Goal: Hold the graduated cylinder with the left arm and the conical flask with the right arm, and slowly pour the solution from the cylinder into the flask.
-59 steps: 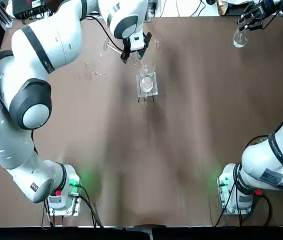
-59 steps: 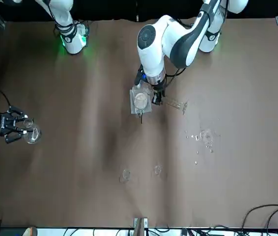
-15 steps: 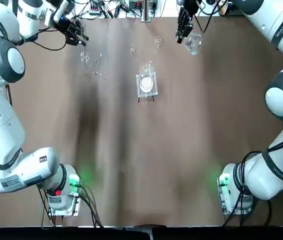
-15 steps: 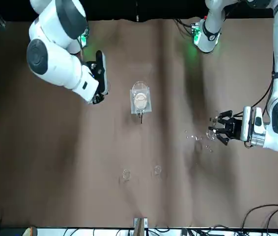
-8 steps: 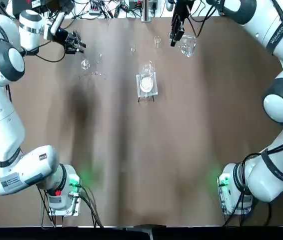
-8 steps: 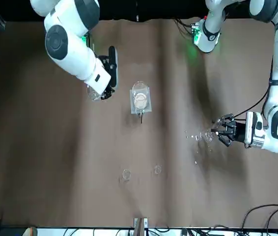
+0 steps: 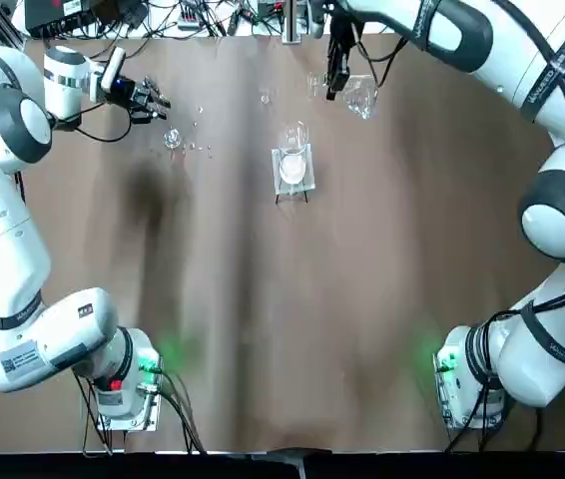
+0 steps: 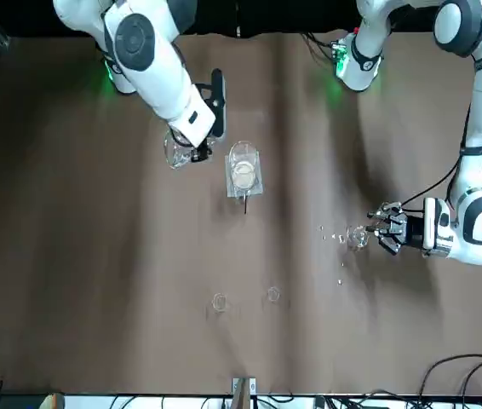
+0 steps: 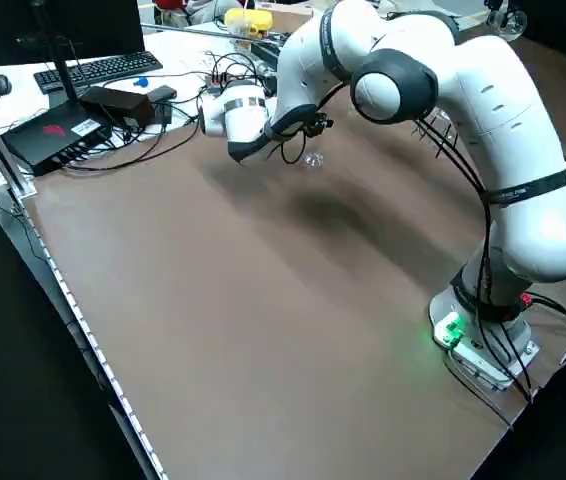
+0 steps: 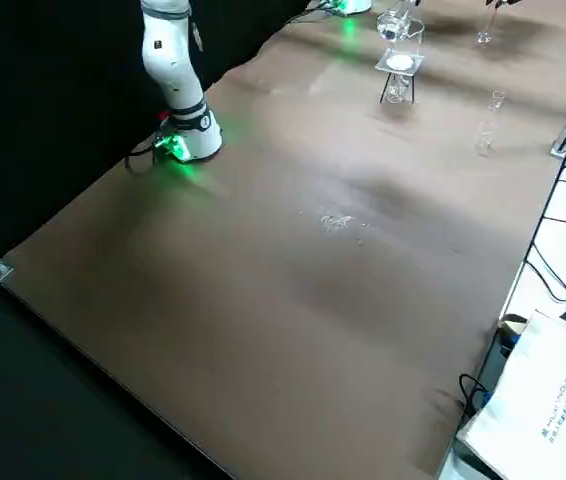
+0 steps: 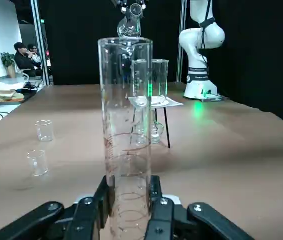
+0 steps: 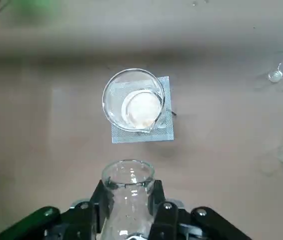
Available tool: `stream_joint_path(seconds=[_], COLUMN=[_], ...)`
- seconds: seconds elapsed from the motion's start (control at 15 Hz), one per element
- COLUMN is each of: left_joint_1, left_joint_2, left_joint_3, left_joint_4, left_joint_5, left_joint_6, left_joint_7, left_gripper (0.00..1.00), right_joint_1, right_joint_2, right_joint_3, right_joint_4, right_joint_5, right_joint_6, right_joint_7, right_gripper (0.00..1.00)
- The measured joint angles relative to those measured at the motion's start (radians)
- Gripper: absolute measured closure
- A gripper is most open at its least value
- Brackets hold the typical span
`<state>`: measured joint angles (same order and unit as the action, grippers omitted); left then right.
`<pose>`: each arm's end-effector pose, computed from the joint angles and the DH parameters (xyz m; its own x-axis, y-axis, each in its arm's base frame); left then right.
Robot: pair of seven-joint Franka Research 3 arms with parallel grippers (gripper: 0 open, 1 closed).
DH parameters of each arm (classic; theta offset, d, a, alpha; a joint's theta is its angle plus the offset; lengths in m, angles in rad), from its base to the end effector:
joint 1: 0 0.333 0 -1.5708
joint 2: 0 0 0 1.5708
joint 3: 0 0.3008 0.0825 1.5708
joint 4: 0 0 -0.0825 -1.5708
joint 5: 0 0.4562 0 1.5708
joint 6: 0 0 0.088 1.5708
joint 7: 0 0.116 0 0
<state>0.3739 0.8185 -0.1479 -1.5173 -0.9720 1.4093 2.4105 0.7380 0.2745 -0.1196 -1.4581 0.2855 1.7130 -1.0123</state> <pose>0.6723 0.0550 0.1386 -0.0561 -0.1954 0.9791 -0.9654 0.2607 -0.0033 0.5573 0.4422 0.4948 -0.0055 0.9803 0.1977 0.9881 0.0357 -0.1496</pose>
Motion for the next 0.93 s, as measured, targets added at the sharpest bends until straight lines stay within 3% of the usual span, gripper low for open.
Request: stream_joint_path(seconds=[0.93], left_joint_1=[0.011], left_joint_2=[0.046], left_joint_3=[0.009], left_joint_4=[0.0], left_joint_5=[0.0], left_joint_6=[0.0], left_joint_7=[0.065], left_gripper=[0.64], right_joint_1=[0.119], right_joint_2=[0.081], right_joint_3=[0.002], right_joint_4=[-0.001], right_joint_5=[-0.172], right_joint_6=[0.075], right_joint_7=[0.117], right_gripper=[0.61])
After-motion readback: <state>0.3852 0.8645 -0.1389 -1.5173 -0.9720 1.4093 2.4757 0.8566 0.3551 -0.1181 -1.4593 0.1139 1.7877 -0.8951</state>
